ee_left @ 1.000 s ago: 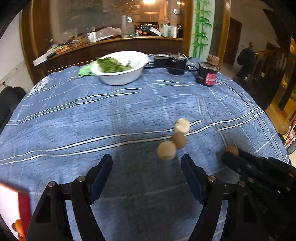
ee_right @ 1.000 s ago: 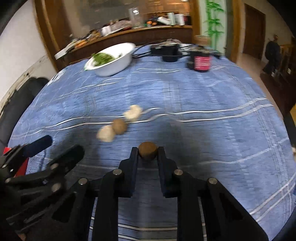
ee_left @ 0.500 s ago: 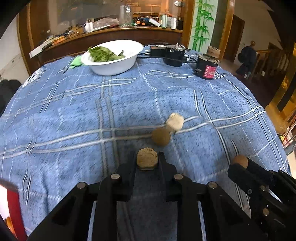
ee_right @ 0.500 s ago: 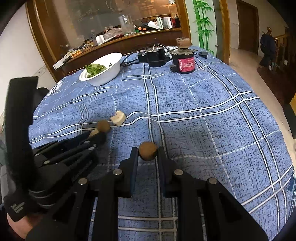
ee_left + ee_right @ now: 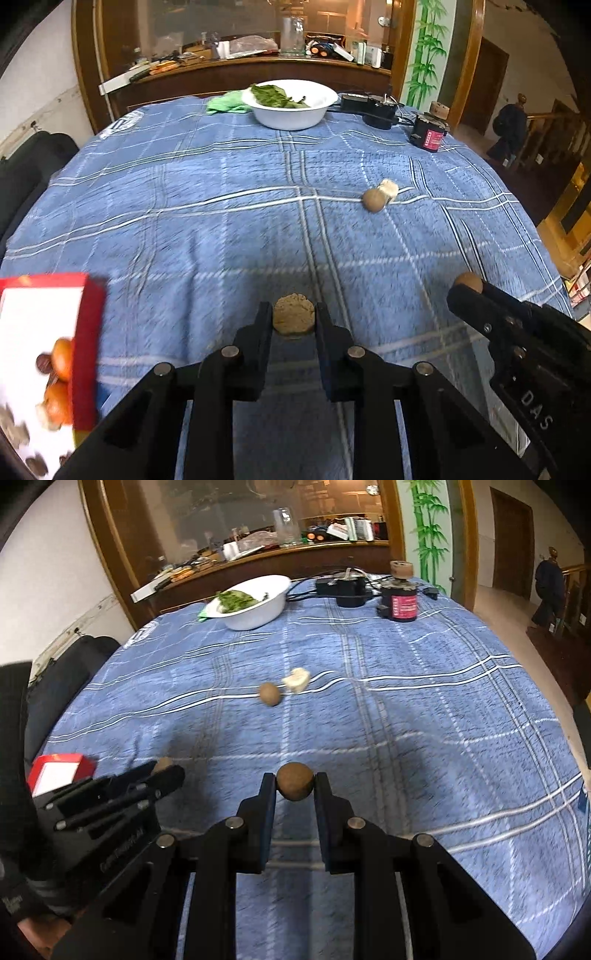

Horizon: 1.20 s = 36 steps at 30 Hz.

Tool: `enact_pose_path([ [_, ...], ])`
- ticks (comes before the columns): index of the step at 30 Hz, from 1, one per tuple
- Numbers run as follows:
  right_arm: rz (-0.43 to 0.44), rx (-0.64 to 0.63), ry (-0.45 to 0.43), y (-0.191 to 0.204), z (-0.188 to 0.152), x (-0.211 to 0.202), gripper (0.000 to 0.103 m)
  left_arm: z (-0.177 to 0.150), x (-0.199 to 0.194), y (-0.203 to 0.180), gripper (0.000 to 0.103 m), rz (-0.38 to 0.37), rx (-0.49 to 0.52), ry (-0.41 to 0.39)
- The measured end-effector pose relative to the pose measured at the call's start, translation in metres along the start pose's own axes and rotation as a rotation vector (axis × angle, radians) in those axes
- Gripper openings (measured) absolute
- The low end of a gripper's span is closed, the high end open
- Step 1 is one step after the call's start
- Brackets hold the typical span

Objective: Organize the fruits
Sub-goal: 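Carry the beige cracker and brown ball toward the white tray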

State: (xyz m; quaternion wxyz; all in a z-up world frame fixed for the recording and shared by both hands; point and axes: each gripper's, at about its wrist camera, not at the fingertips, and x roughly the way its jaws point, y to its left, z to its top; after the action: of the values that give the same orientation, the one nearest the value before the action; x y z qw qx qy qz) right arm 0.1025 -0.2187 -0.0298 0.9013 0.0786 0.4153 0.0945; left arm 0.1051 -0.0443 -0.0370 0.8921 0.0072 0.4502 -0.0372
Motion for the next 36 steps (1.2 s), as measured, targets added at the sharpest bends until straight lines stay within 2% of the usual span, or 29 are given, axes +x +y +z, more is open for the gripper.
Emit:
enact_pose_path([
  [12, 0.039, -0.064, -0.012, 0.043, -0.027, -0.027, 0.022, -0.035, -0.039, 0.026, 0.022, 0.033, -0.031, -0.025],
  [36, 0.155, -0.209, -0.031, 0.132, -0.046, -0.048, 0.023, -0.059, -0.092, 0.101, 0.022, 0.132, -0.165, -0.097],
])
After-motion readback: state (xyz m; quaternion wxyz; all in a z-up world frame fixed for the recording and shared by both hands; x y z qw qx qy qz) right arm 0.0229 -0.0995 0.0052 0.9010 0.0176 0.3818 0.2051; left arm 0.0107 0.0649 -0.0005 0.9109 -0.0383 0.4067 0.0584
